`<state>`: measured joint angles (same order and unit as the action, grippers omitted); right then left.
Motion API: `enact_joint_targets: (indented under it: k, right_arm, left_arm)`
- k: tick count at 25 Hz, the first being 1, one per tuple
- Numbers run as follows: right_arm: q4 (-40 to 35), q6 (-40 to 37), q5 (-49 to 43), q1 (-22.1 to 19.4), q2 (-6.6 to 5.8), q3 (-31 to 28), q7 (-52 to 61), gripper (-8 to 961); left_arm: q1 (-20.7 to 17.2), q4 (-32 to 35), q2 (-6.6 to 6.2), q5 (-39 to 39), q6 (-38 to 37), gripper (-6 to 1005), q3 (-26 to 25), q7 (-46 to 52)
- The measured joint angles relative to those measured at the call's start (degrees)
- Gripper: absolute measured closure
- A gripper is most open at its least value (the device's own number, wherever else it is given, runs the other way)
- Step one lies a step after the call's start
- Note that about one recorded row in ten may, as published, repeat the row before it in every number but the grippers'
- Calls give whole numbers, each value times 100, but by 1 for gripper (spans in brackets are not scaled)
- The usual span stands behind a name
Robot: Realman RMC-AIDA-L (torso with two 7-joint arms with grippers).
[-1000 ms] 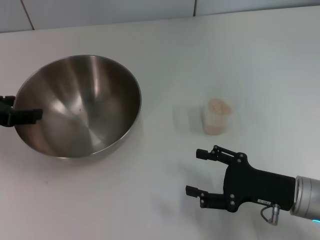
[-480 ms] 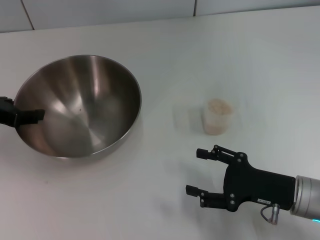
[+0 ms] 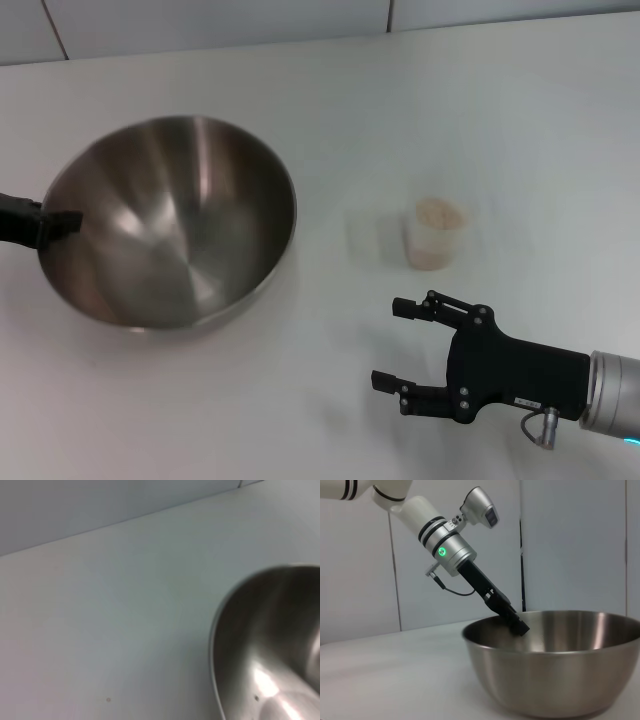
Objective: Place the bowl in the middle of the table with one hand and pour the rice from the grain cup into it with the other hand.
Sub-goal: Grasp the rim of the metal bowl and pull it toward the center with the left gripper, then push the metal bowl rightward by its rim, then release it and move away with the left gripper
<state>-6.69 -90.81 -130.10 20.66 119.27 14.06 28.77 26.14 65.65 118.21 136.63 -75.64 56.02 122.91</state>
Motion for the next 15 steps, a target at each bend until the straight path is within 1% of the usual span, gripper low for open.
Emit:
enact_joint_targets:
  k: [4,7,10,12,15]
  right_arm:
    - [1,2,0,0,0,0,0,121]
    - [1,3,0,0,0,0,0,122]
    - [1,3,-4,-5,0,0,0,121]
    - [1,3,-14,-9,0,-1,2,120]
    - [1,3,-21,-6,0,-1,10,120]
  left_arm:
    - [57,-15,1,30,-46,787,-16,37]
    - [195,-169,3,3,-73,851,-222,90]
    - [439,-448,-7,-6,-179,915,-560,99]
    - [591,-588,-9,-5,-237,937,-658,76]
    - [830,-774,-6,-8,-241,970,-661,68]
